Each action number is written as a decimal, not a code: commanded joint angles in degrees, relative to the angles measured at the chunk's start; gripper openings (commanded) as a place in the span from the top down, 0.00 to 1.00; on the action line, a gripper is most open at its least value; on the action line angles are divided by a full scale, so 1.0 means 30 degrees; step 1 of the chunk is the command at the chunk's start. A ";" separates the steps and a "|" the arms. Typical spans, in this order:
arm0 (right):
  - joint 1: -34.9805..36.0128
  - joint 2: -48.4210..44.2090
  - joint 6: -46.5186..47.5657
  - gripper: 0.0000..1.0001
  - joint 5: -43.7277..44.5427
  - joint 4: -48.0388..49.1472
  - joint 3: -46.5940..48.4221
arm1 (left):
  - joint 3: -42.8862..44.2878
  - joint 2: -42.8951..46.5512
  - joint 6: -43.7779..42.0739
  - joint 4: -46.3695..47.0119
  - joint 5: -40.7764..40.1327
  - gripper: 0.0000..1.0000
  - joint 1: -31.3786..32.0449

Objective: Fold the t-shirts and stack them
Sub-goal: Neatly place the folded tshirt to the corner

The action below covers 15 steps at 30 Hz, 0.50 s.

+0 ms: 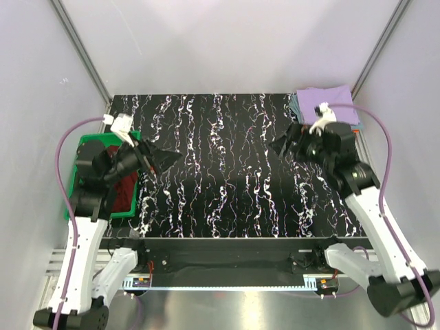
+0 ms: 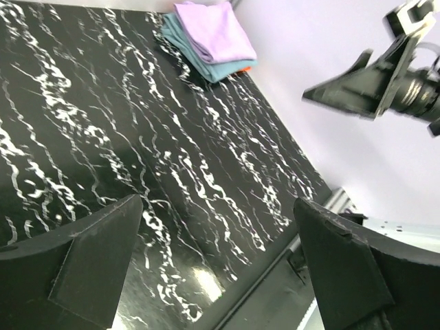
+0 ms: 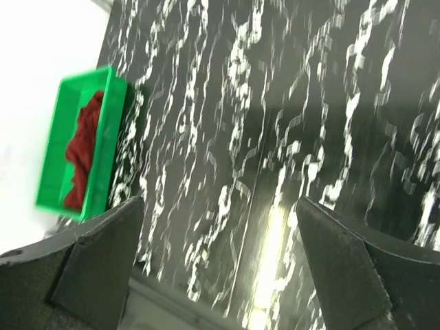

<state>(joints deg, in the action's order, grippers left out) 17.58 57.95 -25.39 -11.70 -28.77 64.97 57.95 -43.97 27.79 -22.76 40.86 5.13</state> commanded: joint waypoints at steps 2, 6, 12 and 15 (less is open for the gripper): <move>0.0057 -0.2788 -0.1910 0.00 -0.0991 -0.0659 -0.1264 | -0.1035 0.1613 0.0931 0.0850 0.1086 0.01 -0.0097; 0.0027 -0.3937 -0.1469 0.00 0.0151 -0.1863 -0.1032 | -0.1447 0.2876 0.0990 0.0119 0.0999 0.01 -0.0097; 0.0027 -0.4025 -0.0856 0.00 0.0152 -0.2947 -0.0301 | -0.1593 0.3844 0.1019 -0.0379 0.0677 0.01 -0.0097; 0.0056 -0.4083 -0.0854 0.00 0.0005 -0.3064 -0.0066 | -0.1506 0.4166 0.1224 -0.0410 0.0822 0.01 -0.0097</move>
<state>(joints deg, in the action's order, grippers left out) 17.58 46.04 -29.08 -12.51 -36.91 61.80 53.74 -32.10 30.35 -24.47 42.09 5.13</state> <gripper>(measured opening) 0.994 0.985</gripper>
